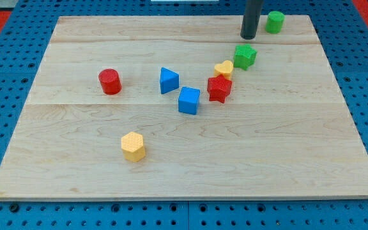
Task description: Nudge the green circle up a bit
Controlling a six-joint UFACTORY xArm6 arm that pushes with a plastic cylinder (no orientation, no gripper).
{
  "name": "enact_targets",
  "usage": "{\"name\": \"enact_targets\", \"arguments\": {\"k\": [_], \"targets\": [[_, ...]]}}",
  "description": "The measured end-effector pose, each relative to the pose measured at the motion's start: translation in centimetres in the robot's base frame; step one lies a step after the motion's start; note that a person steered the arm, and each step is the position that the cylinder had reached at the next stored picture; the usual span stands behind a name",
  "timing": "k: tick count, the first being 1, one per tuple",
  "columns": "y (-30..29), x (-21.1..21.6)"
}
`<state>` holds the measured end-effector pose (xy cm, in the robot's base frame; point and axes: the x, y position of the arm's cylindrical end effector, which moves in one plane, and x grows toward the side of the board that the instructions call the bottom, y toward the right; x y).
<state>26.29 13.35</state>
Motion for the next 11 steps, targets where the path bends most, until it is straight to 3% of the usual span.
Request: {"name": "enact_targets", "arguments": {"k": [6,8,11], "targets": [[1.0,1.3],[1.6,-1.8],[8.9,-2.5]]}}
